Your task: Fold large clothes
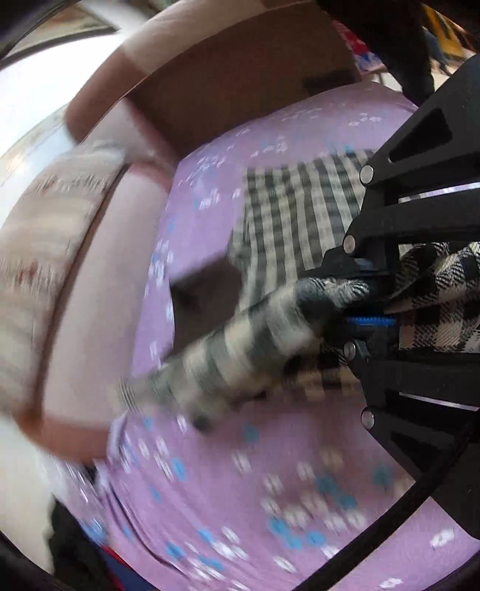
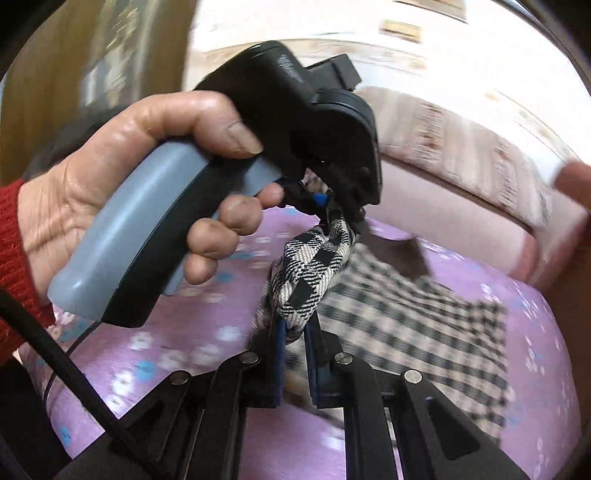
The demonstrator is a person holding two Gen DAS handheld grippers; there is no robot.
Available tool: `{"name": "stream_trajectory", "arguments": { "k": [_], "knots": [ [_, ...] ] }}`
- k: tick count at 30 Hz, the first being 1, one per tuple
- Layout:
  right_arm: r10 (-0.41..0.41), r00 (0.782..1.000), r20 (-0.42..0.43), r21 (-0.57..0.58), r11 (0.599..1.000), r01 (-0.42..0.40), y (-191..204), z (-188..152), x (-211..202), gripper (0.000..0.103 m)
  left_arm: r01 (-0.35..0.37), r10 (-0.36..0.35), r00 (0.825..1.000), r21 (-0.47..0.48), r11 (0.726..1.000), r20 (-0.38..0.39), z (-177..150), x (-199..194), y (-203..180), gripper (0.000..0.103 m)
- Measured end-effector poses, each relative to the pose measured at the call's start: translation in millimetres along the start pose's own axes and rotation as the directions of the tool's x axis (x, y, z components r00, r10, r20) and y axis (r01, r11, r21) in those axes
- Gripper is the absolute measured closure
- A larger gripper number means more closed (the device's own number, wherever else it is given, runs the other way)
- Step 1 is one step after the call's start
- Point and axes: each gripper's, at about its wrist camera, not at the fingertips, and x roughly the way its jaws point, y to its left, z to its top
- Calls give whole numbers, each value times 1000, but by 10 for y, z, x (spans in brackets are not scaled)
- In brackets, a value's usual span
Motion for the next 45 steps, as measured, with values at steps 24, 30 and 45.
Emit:
{"name": "stream_trajectory", "arguments": {
  "k": [24,30,45],
  "knots": [
    [262,965,17,620,754,-216,-2340,-539,-384,43,-241,233,967,80,967,105,-831,-200,-653,39],
    [394,919,4,659,691,-299,-2379,-242,508,43,-298,293,950,35,954,108,-1155,-145,-410,39],
    [353,935,-3,628,729,-274,-2422,75,639,102,-313,305,942,34,949,139,-1024,-76,-485,39]
  ]
}}
